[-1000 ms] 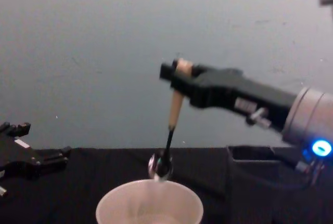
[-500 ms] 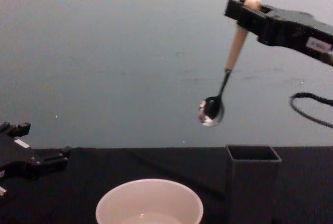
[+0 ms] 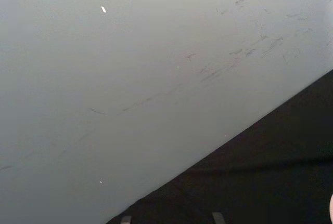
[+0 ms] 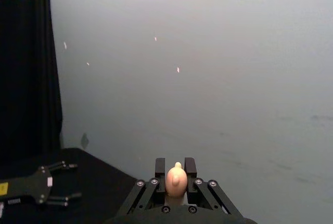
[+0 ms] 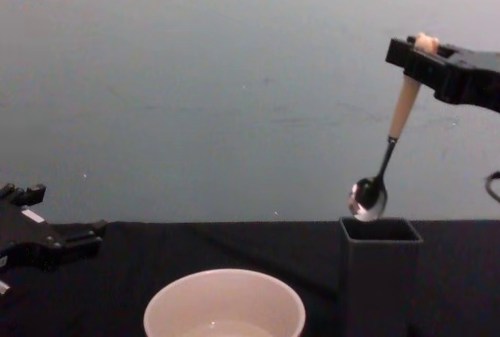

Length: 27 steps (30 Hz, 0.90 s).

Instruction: Pick up the stirring spoon with one hand, stir inside the cup, then place it back in its original position.

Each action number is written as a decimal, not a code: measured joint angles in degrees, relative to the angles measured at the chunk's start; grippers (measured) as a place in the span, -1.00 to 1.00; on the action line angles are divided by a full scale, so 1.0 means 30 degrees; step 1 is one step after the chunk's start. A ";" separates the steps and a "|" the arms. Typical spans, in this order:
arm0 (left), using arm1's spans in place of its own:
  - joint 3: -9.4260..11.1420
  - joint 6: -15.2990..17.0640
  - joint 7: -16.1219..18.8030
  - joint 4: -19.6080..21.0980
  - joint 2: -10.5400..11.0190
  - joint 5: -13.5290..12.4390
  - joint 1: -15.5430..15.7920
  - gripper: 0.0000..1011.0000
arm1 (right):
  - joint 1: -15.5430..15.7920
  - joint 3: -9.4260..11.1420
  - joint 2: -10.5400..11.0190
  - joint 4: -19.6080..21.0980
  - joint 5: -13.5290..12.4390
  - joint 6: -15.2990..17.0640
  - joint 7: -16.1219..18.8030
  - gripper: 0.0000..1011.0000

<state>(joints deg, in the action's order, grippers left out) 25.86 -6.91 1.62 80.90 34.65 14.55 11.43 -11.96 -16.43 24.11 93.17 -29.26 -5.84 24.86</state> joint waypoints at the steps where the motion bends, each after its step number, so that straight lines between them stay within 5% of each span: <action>1: 0.0000 0.0000 0.0000 0.0001 0.0000 -0.0001 0.0000 0.98 | 0.0053 0.0022 0.0026 0.0022 0.0007 0.0033 -0.0022 -0.58; 16: -0.0001 0.0000 0.0000 0.0000 -0.0001 -0.0001 0.0000 0.98 | 0.1057 0.0306 0.0376 0.0537 -0.0151 0.0794 -0.0282 -0.58; 27: 0.0000 0.0000 0.0000 0.0000 -0.0001 -0.0001 0.0000 0.98 | 0.1056 -0.0141 -0.0494 -0.0567 -0.0243 0.1243 -0.0835 -0.58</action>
<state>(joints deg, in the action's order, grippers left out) 25.86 -6.91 1.62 80.90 34.65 14.55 11.43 -8.79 -16.86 22.63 91.47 -29.99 -2.11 22.36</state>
